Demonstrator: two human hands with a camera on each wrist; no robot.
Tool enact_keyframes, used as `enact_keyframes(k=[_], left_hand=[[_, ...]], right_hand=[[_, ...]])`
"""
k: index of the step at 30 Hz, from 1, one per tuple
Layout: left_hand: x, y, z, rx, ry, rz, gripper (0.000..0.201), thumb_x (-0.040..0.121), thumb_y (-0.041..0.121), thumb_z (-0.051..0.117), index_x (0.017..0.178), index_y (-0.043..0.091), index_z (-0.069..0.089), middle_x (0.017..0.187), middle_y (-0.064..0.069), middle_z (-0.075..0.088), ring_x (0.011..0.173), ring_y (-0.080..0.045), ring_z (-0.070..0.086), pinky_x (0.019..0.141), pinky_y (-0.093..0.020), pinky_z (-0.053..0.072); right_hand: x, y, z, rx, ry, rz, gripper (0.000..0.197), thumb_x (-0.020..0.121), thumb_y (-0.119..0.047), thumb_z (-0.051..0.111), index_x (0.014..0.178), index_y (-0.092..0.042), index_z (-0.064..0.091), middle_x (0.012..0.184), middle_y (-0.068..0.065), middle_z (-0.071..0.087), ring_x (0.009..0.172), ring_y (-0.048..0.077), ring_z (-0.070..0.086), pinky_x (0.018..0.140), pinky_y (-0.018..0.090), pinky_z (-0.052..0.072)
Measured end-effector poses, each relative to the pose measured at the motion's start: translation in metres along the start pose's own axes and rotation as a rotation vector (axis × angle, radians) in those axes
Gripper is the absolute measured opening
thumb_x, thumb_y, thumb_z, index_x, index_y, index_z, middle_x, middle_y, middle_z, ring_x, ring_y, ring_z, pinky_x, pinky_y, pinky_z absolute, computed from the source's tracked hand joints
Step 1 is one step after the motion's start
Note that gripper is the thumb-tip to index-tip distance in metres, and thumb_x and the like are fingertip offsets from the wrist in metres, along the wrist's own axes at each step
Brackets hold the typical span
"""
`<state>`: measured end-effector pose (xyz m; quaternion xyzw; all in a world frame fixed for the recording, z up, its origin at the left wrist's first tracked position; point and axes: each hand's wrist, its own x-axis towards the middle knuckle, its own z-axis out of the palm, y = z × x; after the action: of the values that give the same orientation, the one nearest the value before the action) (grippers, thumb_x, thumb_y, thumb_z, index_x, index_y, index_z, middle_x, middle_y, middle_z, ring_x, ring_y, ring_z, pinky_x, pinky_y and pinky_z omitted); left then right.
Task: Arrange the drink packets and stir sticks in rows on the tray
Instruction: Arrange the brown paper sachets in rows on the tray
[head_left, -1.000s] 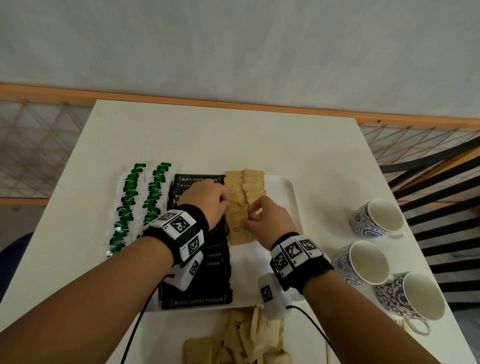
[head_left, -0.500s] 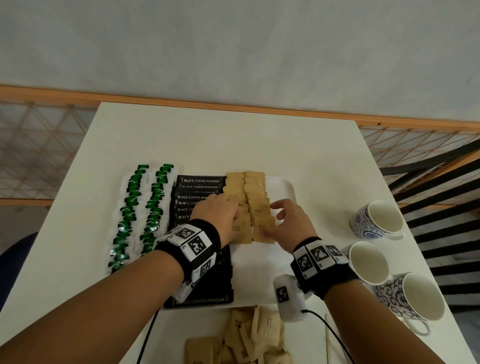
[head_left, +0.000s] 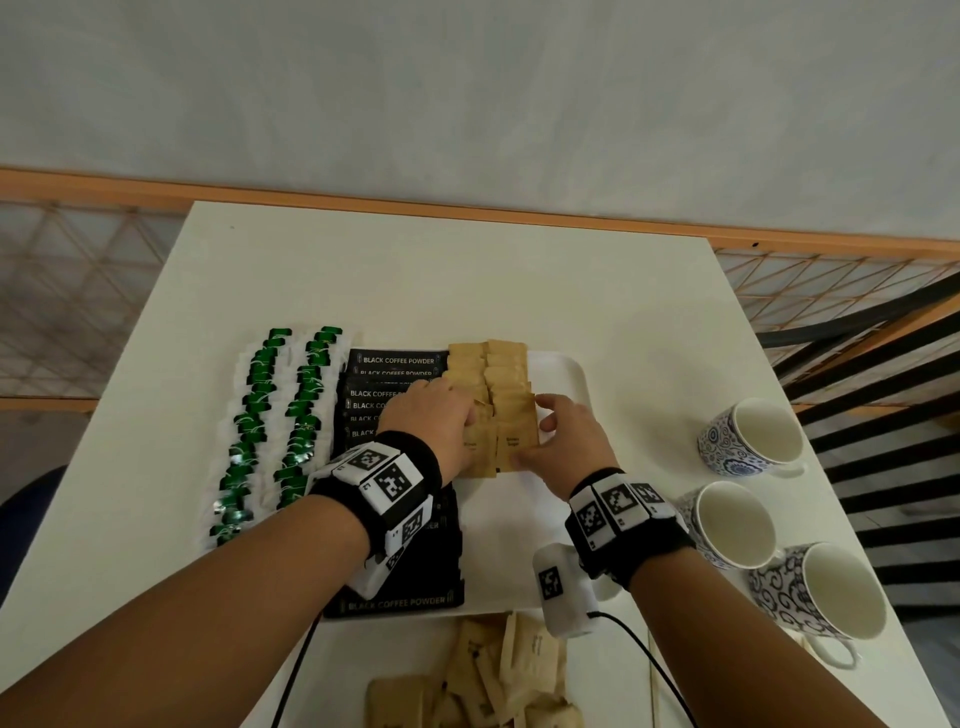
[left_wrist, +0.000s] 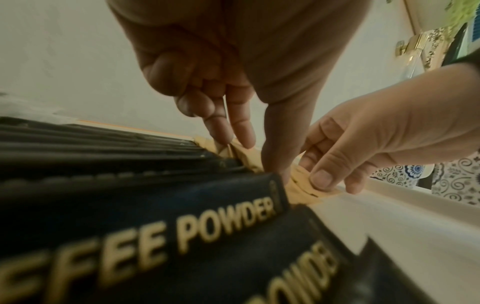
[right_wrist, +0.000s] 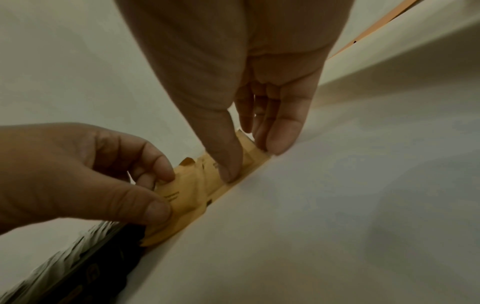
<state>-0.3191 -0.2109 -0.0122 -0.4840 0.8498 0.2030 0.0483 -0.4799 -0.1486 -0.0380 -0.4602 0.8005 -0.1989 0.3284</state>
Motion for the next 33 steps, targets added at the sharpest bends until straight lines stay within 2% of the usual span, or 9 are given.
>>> enact_keyframes(k=[2, 5, 8, 11, 16, 25, 28, 33], left_hand=[[0.0009, 0.0001, 0.0, 0.001, 0.0, 0.001, 0.025, 0.081, 0.032, 0.067, 0.103, 0.027, 0.056, 0.11, 0.006, 0.05, 0.106, -0.018, 0.047, 0.083, -0.031, 0.039], [0.0018, 0.0, 0.0004, 0.003, 0.001, -0.008, 0.029, 0.081, 0.034, 0.068, 0.105, 0.026, 0.054, 0.112, 0.005, 0.051, 0.106, -0.019, 0.047, 0.084, -0.032, 0.04], [0.0021, -0.0008, 0.0003, -0.025, 0.02, -0.047, 0.046, 0.078, 0.038, 0.071, 0.113, 0.021, 0.046, 0.114, 0.002, 0.054, 0.105, -0.021, 0.05, 0.084, -0.034, 0.044], [0.0017, -0.0041, -0.0009, -0.057, 0.033, -0.097, 0.057, 0.074, 0.042, 0.073, 0.117, 0.02, 0.041, 0.114, 0.001, 0.056, 0.105, -0.021, 0.053, 0.082, -0.036, 0.047], [0.0025, -0.0075, -0.0002, -0.039, 0.022, -0.124, 0.056, 0.073, 0.046, 0.072, 0.117, 0.024, 0.045, 0.115, 0.003, 0.054, 0.107, -0.02, 0.05, 0.081, -0.034, 0.043], [0.0024, -0.0052, 0.0015, -0.091, 0.027, -0.076, 0.053, 0.078, 0.035, 0.07, 0.122, 0.023, 0.043, 0.118, 0.001, 0.055, 0.11, -0.021, 0.051, 0.084, -0.033, 0.044], [0.0009, -0.0063, 0.0018, -0.142, 0.026, -0.074, 0.056, 0.077, 0.033, 0.07, 0.125, 0.024, 0.041, 0.112, 0.002, 0.056, 0.107, -0.02, 0.052, 0.081, -0.033, 0.044], [-0.001, -0.0094, 0.0033, -0.195, 0.023, -0.088, 0.056, 0.076, 0.036, 0.071, 0.122, 0.026, 0.042, 0.095, 0.006, 0.058, 0.09, -0.016, 0.057, 0.071, -0.031, 0.045]], right_hand=[[0.0013, -0.0004, 0.0009, -0.008, 0.001, -0.001, 0.076, 0.074, -0.018, 0.075, 0.141, -0.019, 0.038, 0.122, 0.002, 0.051, 0.101, 0.013, 0.053, 0.084, 0.024, 0.046], [0.0031, 0.0001, 0.002, -0.046, -0.001, -0.03, 0.068, 0.075, -0.018, 0.073, 0.137, -0.02, 0.046, 0.109, -0.001, 0.054, 0.094, 0.012, 0.054, 0.082, 0.024, 0.047], [0.0042, 0.0013, 0.002, -0.038, -0.006, -0.031, 0.067, 0.074, -0.018, 0.073, 0.135, -0.022, 0.047, 0.105, -0.003, 0.052, 0.088, 0.011, 0.053, 0.076, 0.023, 0.045], [0.0046, 0.0016, 0.0033, -0.039, -0.009, -0.038, 0.067, 0.074, -0.018, 0.073, 0.136, -0.022, 0.047, 0.101, -0.003, 0.049, 0.086, 0.012, 0.053, 0.077, 0.024, 0.046], [0.0051, 0.0023, 0.0061, -0.034, 0.0, -0.047, 0.066, 0.073, -0.018, 0.07, 0.135, -0.022, 0.048, 0.098, -0.003, 0.049, 0.089, 0.018, 0.058, 0.081, 0.03, 0.051], [0.0052, 0.0039, 0.0073, -0.059, -0.002, -0.066, 0.061, 0.075, -0.02, 0.068, 0.133, -0.025, 0.049, 0.099, -0.004, 0.048, 0.086, 0.016, 0.057, 0.08, 0.027, 0.049], [0.0052, 0.004, 0.0076, -0.062, -0.007, -0.066, 0.062, 0.076, -0.021, 0.069, 0.134, -0.025, 0.048, 0.1, -0.004, 0.047, 0.087, 0.015, 0.056, 0.079, 0.027, 0.049], [0.0044, 0.0045, 0.0078, -0.058, -0.004, -0.065, 0.062, 0.076, -0.021, 0.069, 0.134, -0.025, 0.048, 0.099, -0.004, 0.046, 0.084, 0.013, 0.054, 0.076, 0.023, 0.042]])
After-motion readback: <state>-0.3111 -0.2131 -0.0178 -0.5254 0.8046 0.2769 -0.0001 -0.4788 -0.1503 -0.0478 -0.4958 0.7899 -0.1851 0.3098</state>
